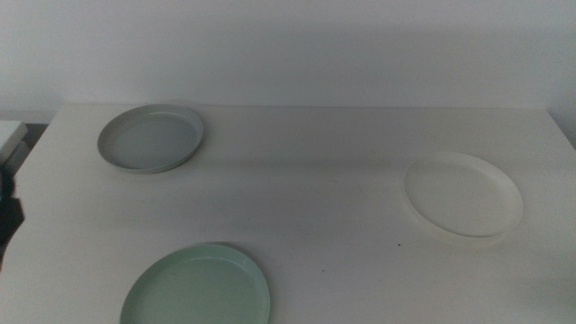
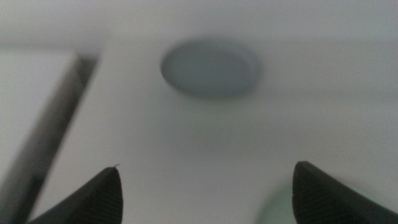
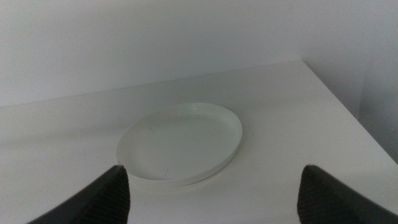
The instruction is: Stack the three bowls on top of each other.
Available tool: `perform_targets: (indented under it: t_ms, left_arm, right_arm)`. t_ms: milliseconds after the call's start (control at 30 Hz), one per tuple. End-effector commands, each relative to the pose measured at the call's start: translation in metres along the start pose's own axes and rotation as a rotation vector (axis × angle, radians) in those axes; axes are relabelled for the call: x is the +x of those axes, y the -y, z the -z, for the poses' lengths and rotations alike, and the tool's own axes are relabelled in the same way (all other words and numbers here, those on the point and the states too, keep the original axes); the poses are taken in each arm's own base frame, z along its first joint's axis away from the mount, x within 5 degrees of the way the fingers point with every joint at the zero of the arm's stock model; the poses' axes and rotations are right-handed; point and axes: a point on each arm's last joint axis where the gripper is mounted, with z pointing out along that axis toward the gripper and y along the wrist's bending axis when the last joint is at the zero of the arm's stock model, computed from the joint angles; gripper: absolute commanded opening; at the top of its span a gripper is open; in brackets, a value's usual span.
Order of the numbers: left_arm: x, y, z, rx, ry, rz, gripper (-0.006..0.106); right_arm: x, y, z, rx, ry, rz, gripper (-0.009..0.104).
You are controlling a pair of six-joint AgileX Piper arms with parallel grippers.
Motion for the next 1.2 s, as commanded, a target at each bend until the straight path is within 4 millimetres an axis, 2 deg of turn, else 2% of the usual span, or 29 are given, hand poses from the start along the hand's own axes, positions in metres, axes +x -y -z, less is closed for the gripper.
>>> perform_targets:
  t_ms: [0, 100, 200, 333, 600, 700, 833, 1033, 1167]
  left_arm:
    - [-0.02, 0.006, -0.002, 0.04, -0.179, 0.056, 0.094]
    - [-0.039, 0.01, -0.012, 0.069, -0.358, 0.081, 0.094]
    - [-0.043, 0.012, -0.032, 0.081, -0.527, 0.093, 0.094]
    - [-0.036, 0.015, -0.064, 0.104, -0.683, 0.065, 0.094]
    - [-0.023, 0.035, -0.111, 0.122, -0.787, -0.012, 0.094]
    - [-0.016, 0.044, -0.127, 0.109, -0.816, -0.092, 0.094]
    - [0.004, 0.051, -0.152, 0.096, -0.84, -0.103, 0.094]
    - [0.036, 0.055, -0.183, 0.096, -0.899, -0.042, 0.094]
    - [0.051, 0.055, -0.196, 0.074, -0.941, -0.01, 0.094]
  right_arm:
    - [0.0, 0.001, 0.0, 0.009, 0.012, 0.012, 0.09]
    - [0.0, 0.001, 0.0, 0.009, 0.012, 0.012, 0.09]
    - [0.0, 0.001, 0.0, 0.009, 0.012, 0.012, 0.09]
    - [0.0, 0.001, 0.0, 0.009, 0.012, 0.012, 0.09]
    - [0.0, 0.001, 0.0, 0.009, 0.012, 0.012, 0.09]
    - [0.0, 0.001, 0.0, 0.009, 0.012, 0.012, 0.09]
    - [0.0, 0.001, 0.0, 0.009, 0.012, 0.012, 0.09]
    - [0.0, 0.001, 0.0, 0.009, 0.012, 0.012, 0.09]
    - [0.0, 0.001, 0.0, 0.009, 0.012, 0.012, 0.09]
